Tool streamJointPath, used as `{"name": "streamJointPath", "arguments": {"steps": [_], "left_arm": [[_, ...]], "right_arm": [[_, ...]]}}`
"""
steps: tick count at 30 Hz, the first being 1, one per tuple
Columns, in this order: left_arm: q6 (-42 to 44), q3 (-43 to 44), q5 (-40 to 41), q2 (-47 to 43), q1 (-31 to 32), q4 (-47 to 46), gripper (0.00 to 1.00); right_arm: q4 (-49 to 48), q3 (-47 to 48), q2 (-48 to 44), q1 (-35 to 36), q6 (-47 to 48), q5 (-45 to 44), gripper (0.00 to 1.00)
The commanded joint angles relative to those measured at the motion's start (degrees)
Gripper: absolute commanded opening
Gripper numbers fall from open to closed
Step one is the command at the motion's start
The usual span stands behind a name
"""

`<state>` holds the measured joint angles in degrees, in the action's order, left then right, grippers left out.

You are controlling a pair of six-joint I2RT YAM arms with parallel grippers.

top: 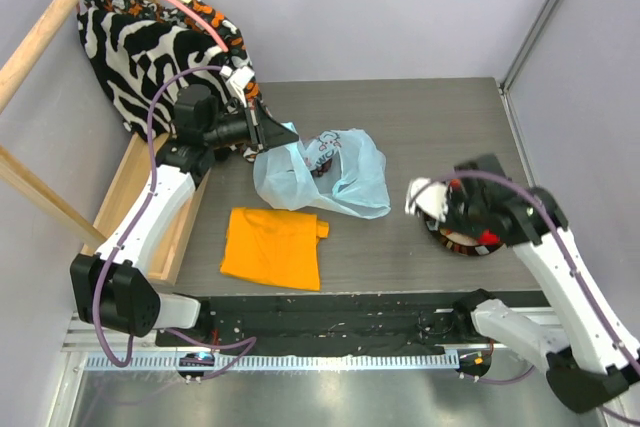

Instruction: Take the fake fruits out of the plastic bag

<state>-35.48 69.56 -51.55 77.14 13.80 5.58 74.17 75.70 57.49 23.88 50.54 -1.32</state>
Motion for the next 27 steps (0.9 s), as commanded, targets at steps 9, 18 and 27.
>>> {"name": "streamJointPath", "arguments": {"steps": [9, 18, 27], "left_arm": [[1.6, -0.1, 0.3, -2.5, -0.1, -0.1, 0.00], [3.9, -1.5, 1.4, -4.4, -1.3, 2.2, 0.00], [3.0, -2.8, 1.5, -5.1, -2.2, 2.0, 0.00]], "right_arm": [[-5.9, -30.1, -16.5, 0.1, 17.5, -8.7, 0.01], [-14.8, -37.9, -13.9, 0.0, 20.2, -11.1, 0.01], [-21.9, -41.5, -11.4, 0.0, 22.5, -14.6, 0.01]]}}
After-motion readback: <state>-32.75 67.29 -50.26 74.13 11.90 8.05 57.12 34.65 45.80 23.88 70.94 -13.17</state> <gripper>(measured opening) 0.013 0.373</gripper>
